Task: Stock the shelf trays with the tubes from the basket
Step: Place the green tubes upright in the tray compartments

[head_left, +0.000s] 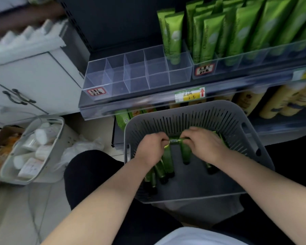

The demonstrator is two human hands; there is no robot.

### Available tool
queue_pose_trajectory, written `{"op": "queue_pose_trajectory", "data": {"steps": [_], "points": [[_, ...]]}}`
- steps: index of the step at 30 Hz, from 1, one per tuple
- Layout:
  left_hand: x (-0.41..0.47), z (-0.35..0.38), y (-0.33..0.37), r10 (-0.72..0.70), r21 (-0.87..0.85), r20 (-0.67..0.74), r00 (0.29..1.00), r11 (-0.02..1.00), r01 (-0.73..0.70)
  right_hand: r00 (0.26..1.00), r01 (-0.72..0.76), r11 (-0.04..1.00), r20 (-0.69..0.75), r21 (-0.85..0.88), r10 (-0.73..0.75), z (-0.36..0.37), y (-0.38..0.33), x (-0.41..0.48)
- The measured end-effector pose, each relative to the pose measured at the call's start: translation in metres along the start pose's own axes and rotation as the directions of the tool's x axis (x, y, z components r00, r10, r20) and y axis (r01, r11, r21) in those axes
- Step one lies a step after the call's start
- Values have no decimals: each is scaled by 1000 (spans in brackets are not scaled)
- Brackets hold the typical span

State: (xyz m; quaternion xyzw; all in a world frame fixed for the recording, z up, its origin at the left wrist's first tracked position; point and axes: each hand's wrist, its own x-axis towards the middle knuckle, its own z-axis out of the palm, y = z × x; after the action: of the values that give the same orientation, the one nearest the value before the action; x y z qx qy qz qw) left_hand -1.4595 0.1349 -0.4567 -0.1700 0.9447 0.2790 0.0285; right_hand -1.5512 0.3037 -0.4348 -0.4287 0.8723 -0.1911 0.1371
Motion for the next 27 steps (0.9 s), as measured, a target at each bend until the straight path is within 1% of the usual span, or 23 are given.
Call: {"op": "queue_pose_trajectory", "data": {"steps": [2, 3, 5, 7, 10, 11, 13, 15, 18, 20, 23, 27], "points": [[3, -23, 15, 92, 6, -132, 987, 996, -92, 997, 27, 999, -72, -45, -31, -23, -6, 4], [5, -37, 23, 132, 14, -215, 968, 991, -132, 993, 37, 998, -110, -57, -43, -35, -9, 8], [9, -71, 41, 180, 11, -379, 908, 982, -190, 978, 59, 996, -196, -70, -72, -63, -16, 15], [15, -107, 57, 163, -49, -499, 851, 975, -215, 958, 82, 993, -268, -85, -103, -93, -24, 23], [29, -160, 73, 81, -189, -599, 796, 952, -239, 924, 90, 991, -362, -100, -120, -137, -39, 34], [34, -176, 77, 68, -197, -633, 771, 949, -246, 910, 91, 991, -397, -101, -124, -150, -45, 38], [46, -204, 85, 75, -152, -705, 705, 955, -254, 876, 104, 990, -463, -92, -135, -173, -54, 46], [61, -225, 94, 81, -94, -746, 661, 970, -224, 850, 118, 991, -511, -57, -131, -191, -61, 55], [90, -239, 100, 72, 11, -752, 655, 995, -97, 846, 94, 995, -524, -30, -96, -205, -65, 69], [109, -243, 102, 65, 35, -737, 673, 998, -59, 850, 86, 996, -518, -38, -93, -206, -65, 76], [137, -243, 103, 84, 71, -689, 720, 996, -49, 842, 115, 993, -526, -34, -116, -207, -63, 83], [171, -237, 100, 132, 186, -591, 796, 982, -25, 842, 142, 989, -530, 33, -103, -210, -56, 90]]}}
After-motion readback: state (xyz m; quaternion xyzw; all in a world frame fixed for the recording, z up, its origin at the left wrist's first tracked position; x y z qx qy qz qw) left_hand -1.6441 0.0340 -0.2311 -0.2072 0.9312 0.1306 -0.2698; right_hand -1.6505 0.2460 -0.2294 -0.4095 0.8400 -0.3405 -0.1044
